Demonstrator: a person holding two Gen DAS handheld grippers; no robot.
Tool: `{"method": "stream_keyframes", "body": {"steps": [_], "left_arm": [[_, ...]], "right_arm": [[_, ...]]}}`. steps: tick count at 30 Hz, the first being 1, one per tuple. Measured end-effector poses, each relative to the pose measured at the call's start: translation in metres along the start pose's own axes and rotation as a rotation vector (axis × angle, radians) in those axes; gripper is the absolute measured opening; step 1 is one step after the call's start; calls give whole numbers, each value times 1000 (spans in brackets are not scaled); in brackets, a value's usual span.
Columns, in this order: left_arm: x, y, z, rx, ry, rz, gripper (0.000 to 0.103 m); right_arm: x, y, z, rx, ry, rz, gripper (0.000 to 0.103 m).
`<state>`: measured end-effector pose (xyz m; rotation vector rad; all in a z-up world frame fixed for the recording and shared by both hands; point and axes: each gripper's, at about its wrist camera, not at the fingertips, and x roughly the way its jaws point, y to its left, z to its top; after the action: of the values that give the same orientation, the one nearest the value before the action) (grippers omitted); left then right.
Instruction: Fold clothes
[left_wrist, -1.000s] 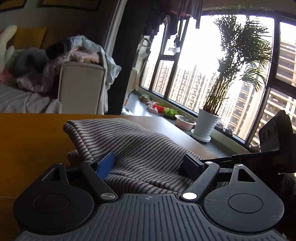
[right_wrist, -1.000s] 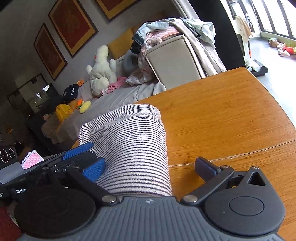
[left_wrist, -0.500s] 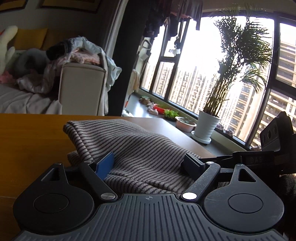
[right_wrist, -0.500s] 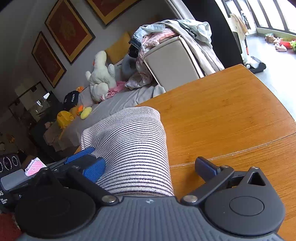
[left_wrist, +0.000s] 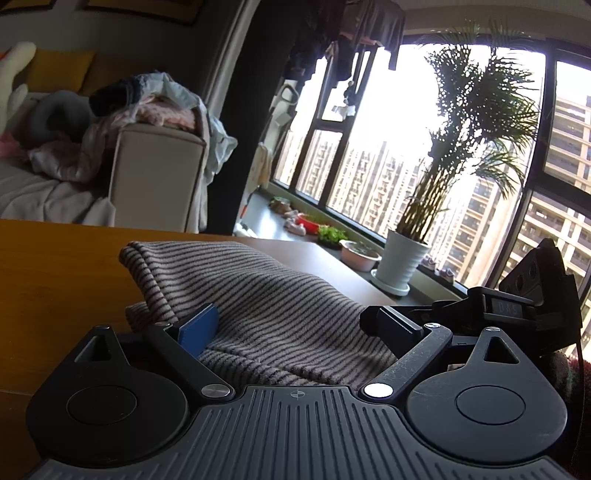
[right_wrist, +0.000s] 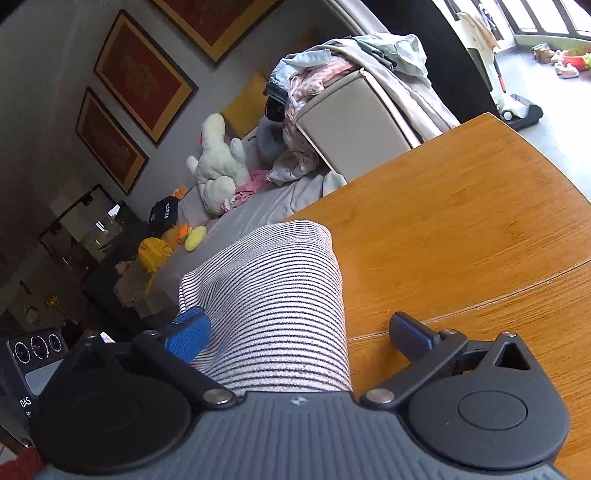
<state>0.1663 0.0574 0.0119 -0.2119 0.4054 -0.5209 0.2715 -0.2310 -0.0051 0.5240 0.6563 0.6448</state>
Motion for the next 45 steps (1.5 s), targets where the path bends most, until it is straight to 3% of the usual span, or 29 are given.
{"method": "stream_keyframes", "body": {"steps": [40, 45], "left_arm": [[1, 4, -1, -26, -12, -8, 97], [2, 5, 0, -25, -4, -7, 97]], "right_arm": [[3, 4, -2, -2, 3, 10, 103], [5, 16, -12, 63, -113, -114, 103]]}}
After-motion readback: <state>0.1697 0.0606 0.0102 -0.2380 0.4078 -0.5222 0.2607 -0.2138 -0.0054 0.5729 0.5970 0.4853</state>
